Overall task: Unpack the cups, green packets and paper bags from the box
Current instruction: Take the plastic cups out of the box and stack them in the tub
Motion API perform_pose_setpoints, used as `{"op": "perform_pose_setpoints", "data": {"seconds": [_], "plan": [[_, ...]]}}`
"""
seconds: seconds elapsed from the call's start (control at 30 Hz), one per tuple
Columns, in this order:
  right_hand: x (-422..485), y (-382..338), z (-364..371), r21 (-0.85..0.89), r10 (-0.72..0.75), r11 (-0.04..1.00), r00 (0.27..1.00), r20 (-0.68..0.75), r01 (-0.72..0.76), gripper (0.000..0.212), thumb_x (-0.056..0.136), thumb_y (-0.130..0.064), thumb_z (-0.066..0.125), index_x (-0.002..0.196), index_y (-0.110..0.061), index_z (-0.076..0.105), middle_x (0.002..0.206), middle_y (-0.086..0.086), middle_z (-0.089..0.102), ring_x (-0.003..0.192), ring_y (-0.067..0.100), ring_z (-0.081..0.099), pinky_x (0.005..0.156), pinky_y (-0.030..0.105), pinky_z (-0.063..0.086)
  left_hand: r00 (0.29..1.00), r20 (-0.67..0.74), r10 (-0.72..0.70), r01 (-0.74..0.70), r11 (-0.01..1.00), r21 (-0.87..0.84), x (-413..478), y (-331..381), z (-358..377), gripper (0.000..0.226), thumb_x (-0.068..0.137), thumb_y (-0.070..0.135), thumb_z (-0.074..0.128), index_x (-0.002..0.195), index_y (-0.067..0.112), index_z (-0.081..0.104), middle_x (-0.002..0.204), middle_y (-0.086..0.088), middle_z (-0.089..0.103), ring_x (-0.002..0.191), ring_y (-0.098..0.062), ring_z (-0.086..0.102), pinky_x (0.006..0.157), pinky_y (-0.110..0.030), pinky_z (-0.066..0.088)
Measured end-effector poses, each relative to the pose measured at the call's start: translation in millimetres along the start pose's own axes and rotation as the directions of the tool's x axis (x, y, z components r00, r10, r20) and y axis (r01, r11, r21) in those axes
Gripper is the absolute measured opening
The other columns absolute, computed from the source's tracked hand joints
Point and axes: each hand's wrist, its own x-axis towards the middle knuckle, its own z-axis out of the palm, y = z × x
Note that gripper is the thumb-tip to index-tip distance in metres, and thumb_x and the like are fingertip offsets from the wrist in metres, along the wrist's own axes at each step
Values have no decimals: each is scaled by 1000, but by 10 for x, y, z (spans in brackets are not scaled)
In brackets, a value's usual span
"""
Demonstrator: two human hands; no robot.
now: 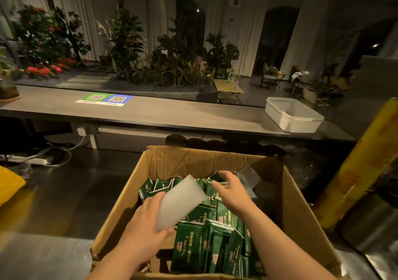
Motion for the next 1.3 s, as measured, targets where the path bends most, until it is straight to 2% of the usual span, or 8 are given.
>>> {"op": "perform_pose_setpoints", "data": {"seconds": [0.13,0.33,0.5,0.67,0.93,1.07,1.2,1.3], "plan": [[170,243,-380,-231,63,961,932,-356,-153,70,100,-25,61,160,-21,25,169,0,12,135,27,49,110,42,43,1000,-31,2,-1,1000,7,12,13,12,90,85,42,79,151,41,16,145,20,28,122,-4,35,110,-42,43],[348,599,-550,-392,126,898,971,-204,-199,86,95,-27,68,162,-27,13,165,7,24,140,32,45,110,48,47,999,-37,1,-1,1000,-2,14,21,25,89,86,41,79,149,42,17,143,21,27,122,-5,37,109,-41,47],[389,787,-576,-381,152,886,941,-301,-265,85,88,-34,77,156,-24,27,161,7,18,133,33,49,102,46,53,999,-32,3,-3,1000,-7,28,29,23,89,85,44,79,148,44,16,139,24,26,122,-5,37,108,-39,46],[422,842,-564,-284,144,922,914,-378,-263,81,86,-23,81,151,-20,33,146,7,49,128,30,55,98,47,54,1000,-29,-2,2,1000,-4,29,30,34,88,87,43,78,148,44,15,142,23,25,123,-4,37,110,-39,44],[300,620,-569,-183,-59,981,796,-602,-66,57,88,-18,78,138,-9,51,121,4,59,117,22,55,98,40,53,1000,-20,-5,5,1000,-22,31,17,31,87,86,42,78,148,45,17,140,24,26,123,-6,37,110,-39,45],[246,423,-462,-113,-131,990,866,-482,86,5,100,-16,62,101,-18,67,97,-1,66,96,23,63,80,35,52,1000,-19,-9,8,1000,-29,16,28,36,87,87,41,78,149,44,17,140,24,25,123,-5,37,110,-39,44],[123,42,-251,367,108,930,965,-240,-13,17,108,-26,46,112,-11,54,110,12,62,94,25,61,75,37,53,1000,-21,-11,10,999,-37,-1,35,24,87,85,42,79,148,45,18,136,26,25,122,-7,39,109,-37,46],[15,-87,-91,388,122,918,989,-79,-83,42,102,-43,56,124,-13,37,116,6,54,100,22,60,73,32,53,999,-32,-18,16,999,-46,-4,29,21,88,83,42,81,146,46,19,133,27,25,121,-7,41,106,-37,50]]}}
